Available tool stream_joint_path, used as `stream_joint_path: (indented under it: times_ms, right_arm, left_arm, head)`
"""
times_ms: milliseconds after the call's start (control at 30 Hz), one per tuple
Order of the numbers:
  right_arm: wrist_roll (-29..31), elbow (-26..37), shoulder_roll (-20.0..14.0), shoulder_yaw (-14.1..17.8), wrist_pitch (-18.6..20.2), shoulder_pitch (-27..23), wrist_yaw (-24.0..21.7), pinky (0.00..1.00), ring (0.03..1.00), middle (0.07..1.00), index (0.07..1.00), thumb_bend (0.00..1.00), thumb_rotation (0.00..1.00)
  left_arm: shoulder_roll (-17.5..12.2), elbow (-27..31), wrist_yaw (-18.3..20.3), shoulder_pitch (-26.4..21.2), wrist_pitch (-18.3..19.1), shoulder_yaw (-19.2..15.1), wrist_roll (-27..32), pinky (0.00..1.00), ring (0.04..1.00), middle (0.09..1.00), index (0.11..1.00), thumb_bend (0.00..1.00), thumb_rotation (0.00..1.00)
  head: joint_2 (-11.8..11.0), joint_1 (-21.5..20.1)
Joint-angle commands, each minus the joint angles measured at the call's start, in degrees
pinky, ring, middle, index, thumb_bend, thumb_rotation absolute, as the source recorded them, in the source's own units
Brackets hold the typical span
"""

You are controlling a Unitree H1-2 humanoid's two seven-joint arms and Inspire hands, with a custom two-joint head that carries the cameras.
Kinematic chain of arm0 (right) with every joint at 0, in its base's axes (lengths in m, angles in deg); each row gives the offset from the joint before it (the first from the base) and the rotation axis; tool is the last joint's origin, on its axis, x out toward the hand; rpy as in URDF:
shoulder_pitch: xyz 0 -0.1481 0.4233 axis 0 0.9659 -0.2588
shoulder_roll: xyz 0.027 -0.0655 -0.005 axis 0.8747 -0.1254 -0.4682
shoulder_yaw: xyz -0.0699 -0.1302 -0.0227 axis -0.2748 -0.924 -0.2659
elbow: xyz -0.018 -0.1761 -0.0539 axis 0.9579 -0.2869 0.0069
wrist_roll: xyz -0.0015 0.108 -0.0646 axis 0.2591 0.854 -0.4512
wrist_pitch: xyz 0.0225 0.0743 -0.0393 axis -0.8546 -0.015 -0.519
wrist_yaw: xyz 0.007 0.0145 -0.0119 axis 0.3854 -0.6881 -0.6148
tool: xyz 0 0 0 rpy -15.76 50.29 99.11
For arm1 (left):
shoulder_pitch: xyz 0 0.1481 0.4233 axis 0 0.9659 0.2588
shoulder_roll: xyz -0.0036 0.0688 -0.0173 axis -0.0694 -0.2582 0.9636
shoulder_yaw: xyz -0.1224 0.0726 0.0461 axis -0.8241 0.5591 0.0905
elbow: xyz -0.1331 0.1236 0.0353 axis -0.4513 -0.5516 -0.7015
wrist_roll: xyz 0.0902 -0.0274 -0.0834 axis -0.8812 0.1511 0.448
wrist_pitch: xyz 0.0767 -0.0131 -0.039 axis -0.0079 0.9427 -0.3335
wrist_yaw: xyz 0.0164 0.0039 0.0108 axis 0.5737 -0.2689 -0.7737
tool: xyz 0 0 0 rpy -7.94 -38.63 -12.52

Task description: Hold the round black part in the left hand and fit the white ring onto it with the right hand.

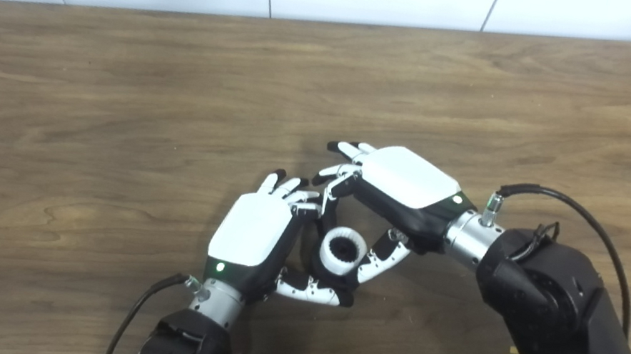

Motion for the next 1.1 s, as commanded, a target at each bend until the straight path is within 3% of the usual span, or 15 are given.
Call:
stream_joint_path:
  times_ms: [0, 567, 600, 633, 700, 1067]
  right_arm:
    - [0.1, 0.5, -0.1, 0.7, -1.3, -0.7, 1.4, 1.0, 0.998, 0.835, 0.483, 0.52, 0.13]
    - [-0.8, 0.6, 0.1, 1.1, -2.0, -0.9, 1.5, 1.0, 1.0, 0.872, 0.493, 0.52, 0.15]
    - [-0.7, 0.6, 0.0, 1.2, -2.0, -1.0, 1.4, 1.0, 1.0, 0.874, 0.562, 0.77, 0.2]
    - [-0.8, 0.6, 0.0, 1.2, -2.0, -1.0, 1.4, 1.0, 1.0, 0.876, 0.586, 0.86, 0.22]
    - [-0.9, 0.7, 0.0, 1.3, -2.0, -1.1, 1.3, 1.0, 1.0, 0.881, 0.608, 0.94, 0.25]
    - [-0.7, 0.6, 0.2, 1.8, -1.8, -1.5, 1.1, 1.0, 1.0, 0.894, 0.622, 1.0, 0.27]
  left_arm:
    - [0.9, 0.8, 0.3, -0.1, 0.1, 0.2, -1.1, 1.0, 0.915, 0.805, 0.483, 0.52, 0.06]
    - [1.1, 0.4, 0.2, -0.3, 0.2, 0.1, -0.9, 1.0, 0.915, 0.803, 0.483, 0.52, 0.06]
    - [1.1, 0.3, 0.1, -0.3, 0.1, 0.1, -1.0, 1.0, 0.914, 0.802, 0.483, 0.52, 0.06]
    - [1.1, 0.3, 0.1, -0.3, 0.1, 0.2, -1.0, 1.0, 0.914, 0.802, 0.483, 0.52, 0.06]
    - [1.0, 0.3, 0.1, -0.3, 0.0, 0.2, -1.1, 1.0, 0.916, 0.803, 0.483, 0.52, 0.06]
    - [0.8, 0.1, -0.4, -0.2, -0.3, 0.0, -0.6, 1.0, 0.917, 0.803, 0.483, 0.52, 0.06]
  head:
    - [0.2, -0.1]
    - [-0.1, -0.3]
    - [-0.1, -0.3]
    - [-0.1, -0.3]
    - [-0.1, -0.3]
    - [0.0, -0.7]
